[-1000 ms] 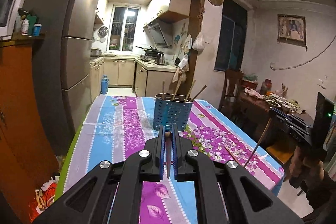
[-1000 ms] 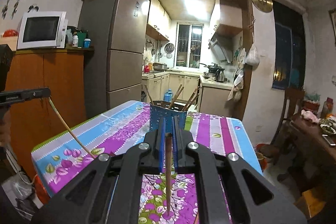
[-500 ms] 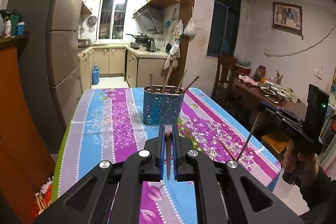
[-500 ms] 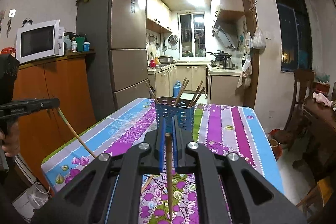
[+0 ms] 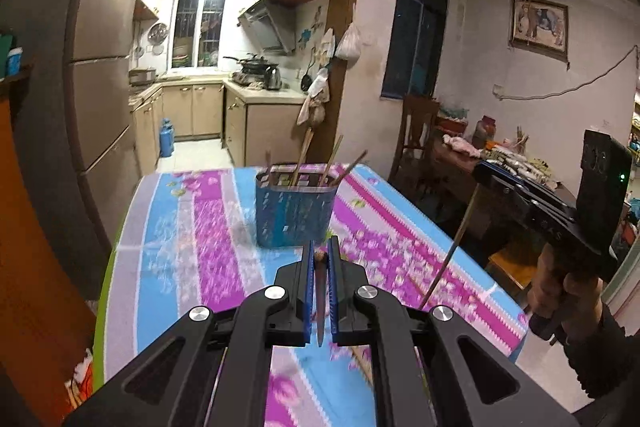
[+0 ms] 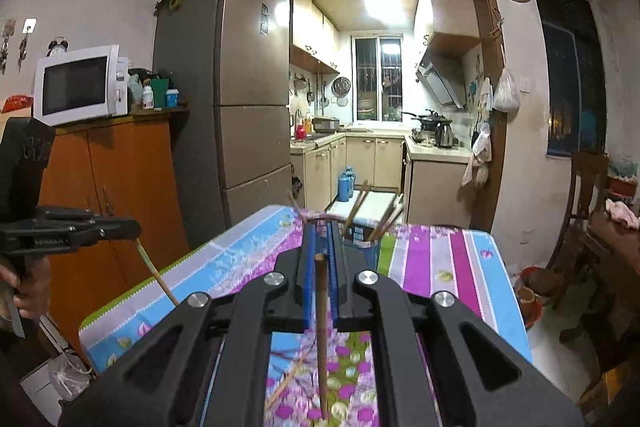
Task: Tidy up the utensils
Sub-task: 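Lift both chopsticks and carry them over the blue holder, then lower both chopsticks into the holder and open both grippers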
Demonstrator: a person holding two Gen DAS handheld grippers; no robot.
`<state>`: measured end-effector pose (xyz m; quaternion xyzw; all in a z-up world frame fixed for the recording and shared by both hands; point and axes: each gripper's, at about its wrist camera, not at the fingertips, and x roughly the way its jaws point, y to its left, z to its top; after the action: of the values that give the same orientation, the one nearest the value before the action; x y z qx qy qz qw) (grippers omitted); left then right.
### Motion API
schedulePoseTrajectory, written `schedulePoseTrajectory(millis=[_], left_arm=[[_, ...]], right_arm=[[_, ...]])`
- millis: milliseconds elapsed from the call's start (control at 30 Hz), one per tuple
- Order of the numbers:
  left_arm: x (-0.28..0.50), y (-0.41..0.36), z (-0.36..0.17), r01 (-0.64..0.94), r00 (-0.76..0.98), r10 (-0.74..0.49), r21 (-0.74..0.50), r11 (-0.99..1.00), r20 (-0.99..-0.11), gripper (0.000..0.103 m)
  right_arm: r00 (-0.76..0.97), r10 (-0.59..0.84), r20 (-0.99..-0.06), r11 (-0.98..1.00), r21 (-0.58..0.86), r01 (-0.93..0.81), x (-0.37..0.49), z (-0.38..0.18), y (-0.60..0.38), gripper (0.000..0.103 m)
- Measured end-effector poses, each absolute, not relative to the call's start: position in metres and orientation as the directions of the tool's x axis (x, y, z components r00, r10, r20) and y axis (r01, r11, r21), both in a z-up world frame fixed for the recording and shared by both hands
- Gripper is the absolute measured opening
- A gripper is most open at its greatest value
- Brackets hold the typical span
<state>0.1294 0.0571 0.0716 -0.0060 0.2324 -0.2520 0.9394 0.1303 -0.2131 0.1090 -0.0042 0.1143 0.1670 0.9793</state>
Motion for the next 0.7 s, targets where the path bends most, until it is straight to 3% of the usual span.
schedulePoseTrajectory(millis=[367,533,700], left_arm=[[0.239,-0.002,0.153,0.457,0.844,-0.450,-0.049,0.888,-0.291,0.007],[0.304,-0.028,0.162,0.418,0.860,-0.407,-0.035,0.908,-0.307,0.007],[0.349,-0.046,0.151,0.366,0.887,-0.337,0.035,0.930,-0.317,0.007]], right_arm=[[0.951,0.298,-0.085,0.953,0.075,-0.292,0.217,0.182,-0.212,0.005],[0.968,0.252,-0.011,0.964,0.088,-0.250,0.259,0.202,-0.212,0.005],[0.975,0.220,-0.015,0.971,0.102,-0.218,0.302,0.189,-0.208,0.005]])
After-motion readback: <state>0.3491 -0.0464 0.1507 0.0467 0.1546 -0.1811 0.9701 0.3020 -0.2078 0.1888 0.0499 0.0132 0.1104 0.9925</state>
